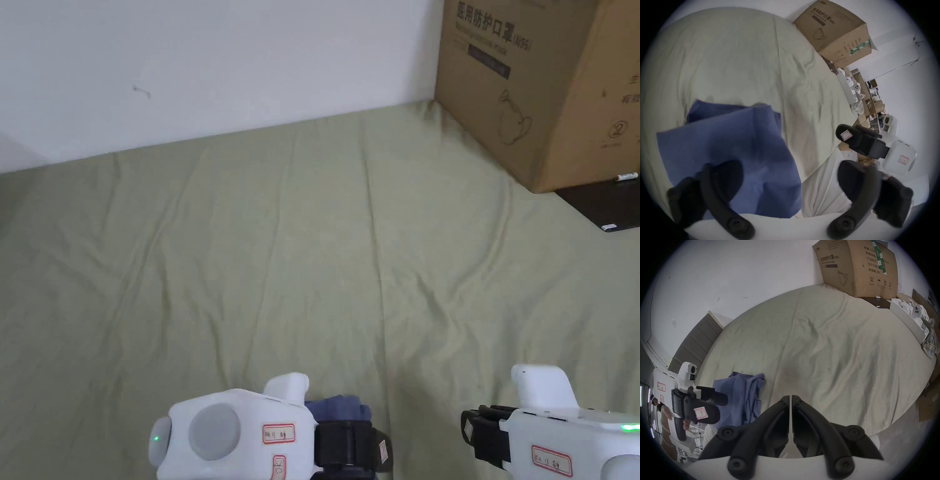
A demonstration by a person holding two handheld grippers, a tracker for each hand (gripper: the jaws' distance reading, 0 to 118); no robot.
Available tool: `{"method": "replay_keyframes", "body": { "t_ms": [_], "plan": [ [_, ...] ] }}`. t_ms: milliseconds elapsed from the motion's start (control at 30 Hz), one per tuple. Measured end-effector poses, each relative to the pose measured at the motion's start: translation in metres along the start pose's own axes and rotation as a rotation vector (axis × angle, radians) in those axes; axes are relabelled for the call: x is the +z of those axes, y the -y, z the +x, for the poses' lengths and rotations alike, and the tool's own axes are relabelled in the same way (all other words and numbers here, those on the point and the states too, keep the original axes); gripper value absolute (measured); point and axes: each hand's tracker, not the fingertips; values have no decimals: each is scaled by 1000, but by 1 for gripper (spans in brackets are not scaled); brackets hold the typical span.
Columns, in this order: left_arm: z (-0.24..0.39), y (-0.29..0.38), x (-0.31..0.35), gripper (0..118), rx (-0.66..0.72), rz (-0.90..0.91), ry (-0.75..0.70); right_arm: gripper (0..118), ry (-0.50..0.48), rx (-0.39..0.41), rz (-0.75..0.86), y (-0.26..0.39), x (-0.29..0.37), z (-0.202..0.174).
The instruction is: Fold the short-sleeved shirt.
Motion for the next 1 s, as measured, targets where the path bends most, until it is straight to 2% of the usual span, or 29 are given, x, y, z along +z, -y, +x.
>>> {"method": "replay_keyframes", "body": {
  "t_ms": [100, 133, 233, 267, 367, 500, 667, 767, 900, 1000],
  "plan": [
    [-7, -3, 25, 100, 6, 45, -1, 3, -1, -11, 1, 1, 0, 3],
    [-14, -1, 36, 91, 24, 66, -8, 3, -1, -11, -1, 1, 0, 3],
    [-34, 7, 65, 12, 95, 157, -48, 3, -6, -7, -3, 2, -3, 2],
    [-43, 12, 69, 5, 103, 159, -88, 3, -12, -6, -4, 2, -5, 1],
    [-60, 23, 69, 3, 149, 141, -146, 3, -24, 0, -10, 3, -9, -3],
    [-66, 34, 48, 0, 193, 127, -51, 3, -30, 9, -19, 3, -13, -5],
    [-36, 28, 1, 0, 101, 51, 13, 3, -28, 5, -27, 3, -15, -1],
    [-19, 25, -32, 0, 47, -4, -36, 3, -20, -5, -31, 4, -15, 4],
    [-6, 19, -52, 0, 66, -39, 18, 3, -10, -10, -35, 5, -13, 9],
    [11, 17, -69, 0, -49, -95, -19, 3, 0, -15, -41, 5, -14, 10]
  ]
}}
